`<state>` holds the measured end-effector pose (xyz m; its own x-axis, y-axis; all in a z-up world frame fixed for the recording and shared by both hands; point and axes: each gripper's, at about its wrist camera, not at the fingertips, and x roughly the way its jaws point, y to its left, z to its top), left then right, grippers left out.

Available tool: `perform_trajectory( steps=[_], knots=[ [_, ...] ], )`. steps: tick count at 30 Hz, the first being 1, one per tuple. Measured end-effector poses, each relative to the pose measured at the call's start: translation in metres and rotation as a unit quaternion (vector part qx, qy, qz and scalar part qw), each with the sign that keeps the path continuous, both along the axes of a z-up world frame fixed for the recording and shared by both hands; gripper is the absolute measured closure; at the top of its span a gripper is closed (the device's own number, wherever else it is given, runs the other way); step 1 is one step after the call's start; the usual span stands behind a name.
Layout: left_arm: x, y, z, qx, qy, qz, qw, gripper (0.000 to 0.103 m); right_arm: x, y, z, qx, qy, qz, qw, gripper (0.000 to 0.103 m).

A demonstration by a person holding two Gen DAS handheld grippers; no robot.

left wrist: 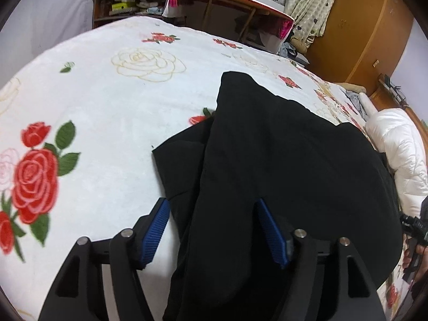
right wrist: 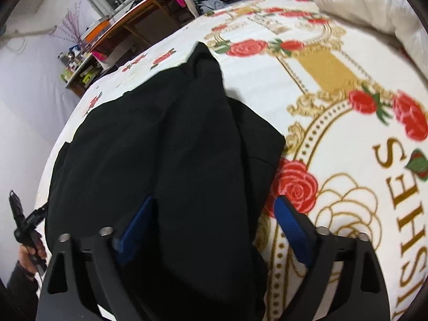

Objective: Fold large clothes

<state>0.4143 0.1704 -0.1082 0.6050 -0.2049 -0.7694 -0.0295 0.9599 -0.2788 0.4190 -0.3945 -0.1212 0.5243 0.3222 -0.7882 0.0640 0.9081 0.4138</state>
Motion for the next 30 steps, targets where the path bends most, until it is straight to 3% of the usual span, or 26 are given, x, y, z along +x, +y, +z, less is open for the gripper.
perform_trajectory(
  steps=[14, 22, 30],
  knots=[
    [0.017, 0.016, -0.032, -0.087, 0.031, 0.0, 0.9957, 0.017, 0.022, -0.009, -0.029, 0.073, 0.029, 0.023, 0.997, 0.007],
    [0.026, 0.001, -0.028, -0.047, 0.038, -0.005, 0.9982, 0.016, 0.037, -0.001, -0.03, 0.071, 0.039, 0.042, 0.996, 0.008],
    [0.03, -0.011, -0.025, -0.006, 0.041, 0.004, 0.9991, 0.017, 0.041, 0.008, -0.024, 0.073, 0.031, 0.045, 0.996, 0.024]
  ],
)
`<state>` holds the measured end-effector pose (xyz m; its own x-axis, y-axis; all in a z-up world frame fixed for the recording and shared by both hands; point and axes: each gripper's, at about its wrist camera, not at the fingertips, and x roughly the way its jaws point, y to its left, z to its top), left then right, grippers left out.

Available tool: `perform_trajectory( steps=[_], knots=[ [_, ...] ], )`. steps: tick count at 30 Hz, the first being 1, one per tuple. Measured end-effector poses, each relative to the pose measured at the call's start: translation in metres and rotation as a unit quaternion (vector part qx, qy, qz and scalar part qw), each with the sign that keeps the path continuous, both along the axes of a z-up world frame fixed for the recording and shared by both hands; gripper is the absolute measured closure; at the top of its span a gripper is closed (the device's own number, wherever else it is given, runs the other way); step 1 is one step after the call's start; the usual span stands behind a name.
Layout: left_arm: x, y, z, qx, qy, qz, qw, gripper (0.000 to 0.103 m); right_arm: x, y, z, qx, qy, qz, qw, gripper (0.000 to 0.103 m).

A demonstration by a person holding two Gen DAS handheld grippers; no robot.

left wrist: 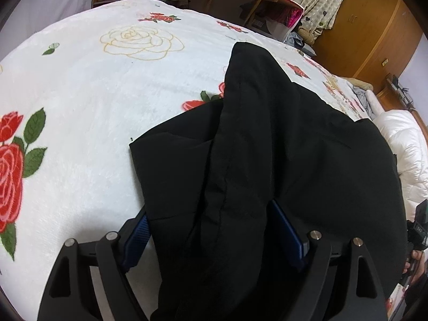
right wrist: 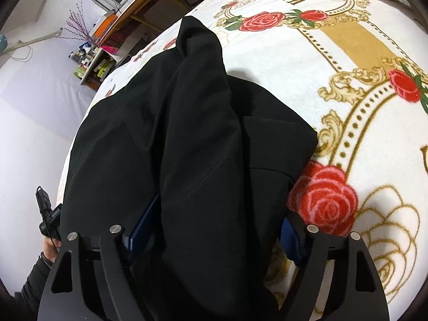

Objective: Fold large clothes

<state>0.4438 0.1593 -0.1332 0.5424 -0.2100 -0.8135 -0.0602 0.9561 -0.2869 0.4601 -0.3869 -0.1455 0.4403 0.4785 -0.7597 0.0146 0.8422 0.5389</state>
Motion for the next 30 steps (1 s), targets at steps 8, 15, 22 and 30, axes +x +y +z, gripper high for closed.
perform_trajectory(
  steps=[8, 15, 22, 30],
  knots=[
    [0.005, -0.008, -0.001, 0.012, 0.0, 0.002, 0.9999, 0.018, 0.01, -0.003, -0.009, 0.032, 0.014, 0.0, 0.999, 0.025],
    [0.009, -0.009, -0.001, 0.002, 0.006, 0.005, 1.0, 0.022, 0.014, -0.001, -0.01, 0.044, 0.016, 0.006, 0.999, 0.032],
    [0.0, -0.028, 0.015, 0.049, -0.019, -0.012, 0.9986, 0.057, 0.01, 0.01, 0.004, 0.016, -0.001, 0.009, 1.0, 0.057],
    [-0.002, -0.032, 0.036, 0.066, -0.02, 0.0, 0.9976, 0.071, 0.006, 0.016, 0.022, -0.023, -0.012, 0.004, 1.0, 0.067]
  ],
)
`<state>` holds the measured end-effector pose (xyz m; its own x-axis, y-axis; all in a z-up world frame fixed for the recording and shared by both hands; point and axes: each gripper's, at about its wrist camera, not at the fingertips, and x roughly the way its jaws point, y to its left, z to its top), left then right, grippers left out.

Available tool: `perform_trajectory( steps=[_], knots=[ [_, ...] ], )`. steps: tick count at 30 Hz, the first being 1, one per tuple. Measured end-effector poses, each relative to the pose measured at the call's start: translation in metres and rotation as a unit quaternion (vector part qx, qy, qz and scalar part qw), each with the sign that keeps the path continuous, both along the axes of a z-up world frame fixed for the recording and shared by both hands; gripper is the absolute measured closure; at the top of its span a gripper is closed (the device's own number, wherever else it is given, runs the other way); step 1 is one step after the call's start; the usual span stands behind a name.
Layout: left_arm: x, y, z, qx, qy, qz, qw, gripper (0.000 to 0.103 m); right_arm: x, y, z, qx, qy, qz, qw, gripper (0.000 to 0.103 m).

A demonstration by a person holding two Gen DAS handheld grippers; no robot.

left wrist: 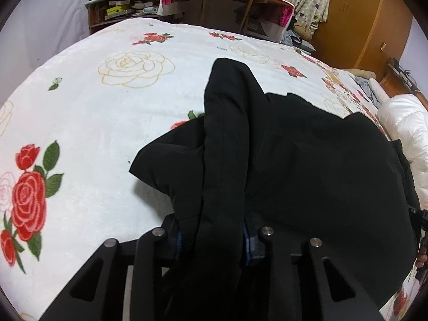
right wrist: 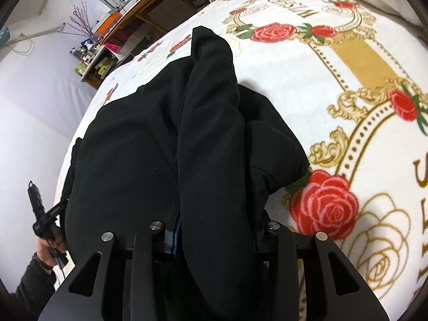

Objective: Fold large clothes

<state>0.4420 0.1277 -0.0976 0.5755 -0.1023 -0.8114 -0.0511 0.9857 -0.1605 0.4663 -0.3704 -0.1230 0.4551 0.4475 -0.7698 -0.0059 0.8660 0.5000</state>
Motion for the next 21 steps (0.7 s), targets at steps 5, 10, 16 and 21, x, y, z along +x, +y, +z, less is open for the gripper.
perform_trajectory(
  steps=[5, 10, 16, 21],
  knots=[
    [-0.003, 0.0, 0.011, 0.003, -0.007, 0.007, 0.9999, 0.073, -0.003, -0.002, 0.011, -0.006, -0.009, -0.002, 1.0, 0.069],
    [-0.005, 0.001, 0.027, 0.001, -0.018, 0.006, 0.9998, 0.074, -0.007, -0.003, 0.021, -0.007, -0.016, -0.002, 1.0, 0.07],
    [-0.01, 0.001, 0.047, 0.002, -0.031, 0.0, 0.9995, 0.075, -0.01, -0.004, 0.033, -0.007, -0.022, -0.002, 1.0, 0.071],
    [-0.012, 0.001, 0.062, 0.001, -0.04, -0.003, 0.9992, 0.075, -0.013, 0.0, 0.051, -0.009, -0.031, 0.002, 0.999, 0.072]
  ],
)
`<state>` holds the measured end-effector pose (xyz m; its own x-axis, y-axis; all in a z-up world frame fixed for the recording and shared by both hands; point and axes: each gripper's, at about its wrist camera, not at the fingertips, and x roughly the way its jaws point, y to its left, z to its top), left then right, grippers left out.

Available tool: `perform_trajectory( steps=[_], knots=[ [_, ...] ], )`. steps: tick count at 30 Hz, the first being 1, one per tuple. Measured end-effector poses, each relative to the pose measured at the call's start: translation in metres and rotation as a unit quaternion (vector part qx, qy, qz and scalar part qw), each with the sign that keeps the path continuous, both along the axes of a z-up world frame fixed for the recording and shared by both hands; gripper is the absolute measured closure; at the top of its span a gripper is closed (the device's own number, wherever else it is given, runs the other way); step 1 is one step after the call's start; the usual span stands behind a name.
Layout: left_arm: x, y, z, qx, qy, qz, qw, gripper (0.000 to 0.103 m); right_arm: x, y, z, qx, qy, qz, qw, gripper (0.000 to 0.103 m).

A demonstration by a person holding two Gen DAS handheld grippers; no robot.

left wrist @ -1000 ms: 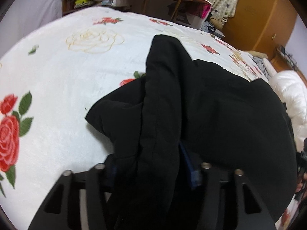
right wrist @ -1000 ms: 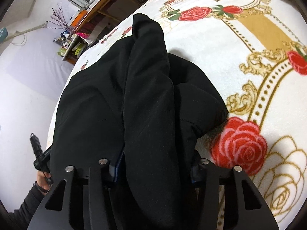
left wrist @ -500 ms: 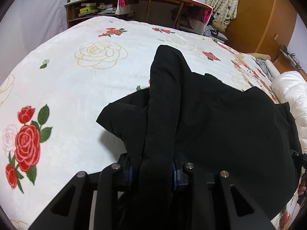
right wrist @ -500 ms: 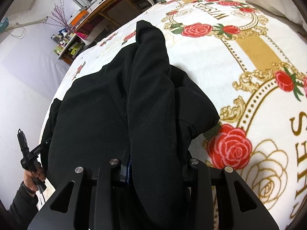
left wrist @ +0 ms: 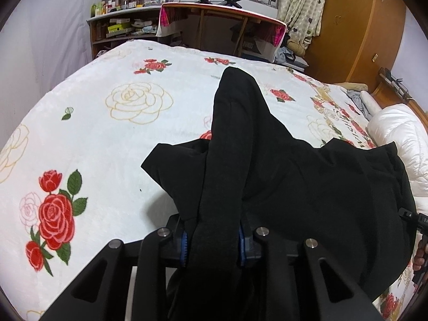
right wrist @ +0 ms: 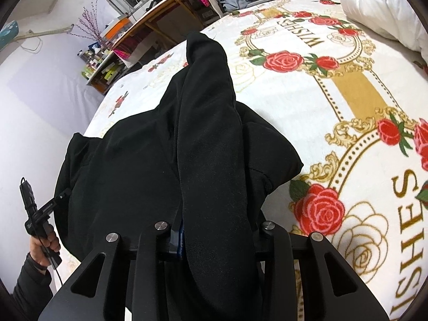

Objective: Fold large clothes

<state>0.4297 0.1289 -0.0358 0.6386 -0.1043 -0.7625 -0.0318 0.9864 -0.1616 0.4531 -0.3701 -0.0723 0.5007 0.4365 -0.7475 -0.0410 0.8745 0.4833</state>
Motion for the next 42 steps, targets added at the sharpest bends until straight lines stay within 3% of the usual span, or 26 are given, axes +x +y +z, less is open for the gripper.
perform_trajectory(
  steps=[15, 29, 35, 42],
  knots=[
    [-0.03, 0.008, 0.031, -0.008, -0.01, -0.006, 0.9999, 0.075, -0.026, -0.001, 0.033, 0.01, -0.014, 0.007, 1.0, 0.072],
    [-0.099, 0.006, 0.067, -0.01, -0.037, -0.021, 0.9991, 0.075, -0.094, -0.008, 0.069, 0.022, -0.038, 0.009, 0.999, 0.072],
    [-0.133, 0.007, 0.065, -0.017, -0.035, -0.022, 0.999, 0.075, -0.129, -0.012, 0.07, 0.025, -0.036, 0.008, 0.999, 0.072],
    [-0.174, 0.013, 0.038, -0.025, -0.019, -0.012, 0.9994, 0.075, -0.161, -0.01, 0.052, 0.026, -0.022, 0.017, 0.999, 0.071]
  ],
)
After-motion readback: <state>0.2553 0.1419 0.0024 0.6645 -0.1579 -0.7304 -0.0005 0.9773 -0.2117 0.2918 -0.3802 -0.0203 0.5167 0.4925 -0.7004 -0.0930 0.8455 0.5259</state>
